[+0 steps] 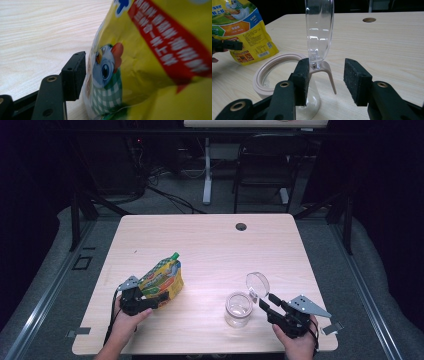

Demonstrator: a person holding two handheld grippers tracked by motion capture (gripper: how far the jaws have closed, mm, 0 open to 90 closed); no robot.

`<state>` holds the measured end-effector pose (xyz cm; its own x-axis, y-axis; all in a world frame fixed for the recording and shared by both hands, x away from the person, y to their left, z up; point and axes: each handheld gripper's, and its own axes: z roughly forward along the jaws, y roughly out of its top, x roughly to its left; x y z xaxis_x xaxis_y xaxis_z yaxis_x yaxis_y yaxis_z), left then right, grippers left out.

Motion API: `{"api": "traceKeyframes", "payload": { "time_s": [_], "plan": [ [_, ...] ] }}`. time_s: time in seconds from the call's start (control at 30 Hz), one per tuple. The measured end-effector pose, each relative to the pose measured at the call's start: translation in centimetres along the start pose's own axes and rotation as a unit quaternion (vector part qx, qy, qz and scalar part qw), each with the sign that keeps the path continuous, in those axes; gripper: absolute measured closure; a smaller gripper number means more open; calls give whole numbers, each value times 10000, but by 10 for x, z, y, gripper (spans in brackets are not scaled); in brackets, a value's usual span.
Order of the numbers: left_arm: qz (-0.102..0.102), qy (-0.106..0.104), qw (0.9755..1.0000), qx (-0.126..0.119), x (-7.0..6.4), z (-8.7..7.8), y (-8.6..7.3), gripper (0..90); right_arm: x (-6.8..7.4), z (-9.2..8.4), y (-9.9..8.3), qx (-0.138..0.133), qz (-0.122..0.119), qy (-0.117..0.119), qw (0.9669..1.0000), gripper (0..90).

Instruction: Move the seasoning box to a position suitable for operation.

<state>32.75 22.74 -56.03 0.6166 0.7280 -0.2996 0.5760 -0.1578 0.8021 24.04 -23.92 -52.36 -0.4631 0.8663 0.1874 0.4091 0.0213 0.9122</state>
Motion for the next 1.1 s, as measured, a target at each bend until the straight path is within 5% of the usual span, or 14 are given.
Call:
{"api": "traceKeyframes", "payload": {
  "time_s": [1.1],
  "plan": [
    [-161, 107, 9996, 226, 8, 19, -13, 310, -1, -1, 0, -2, 1, 15, 10000, 558]
  ]
}}
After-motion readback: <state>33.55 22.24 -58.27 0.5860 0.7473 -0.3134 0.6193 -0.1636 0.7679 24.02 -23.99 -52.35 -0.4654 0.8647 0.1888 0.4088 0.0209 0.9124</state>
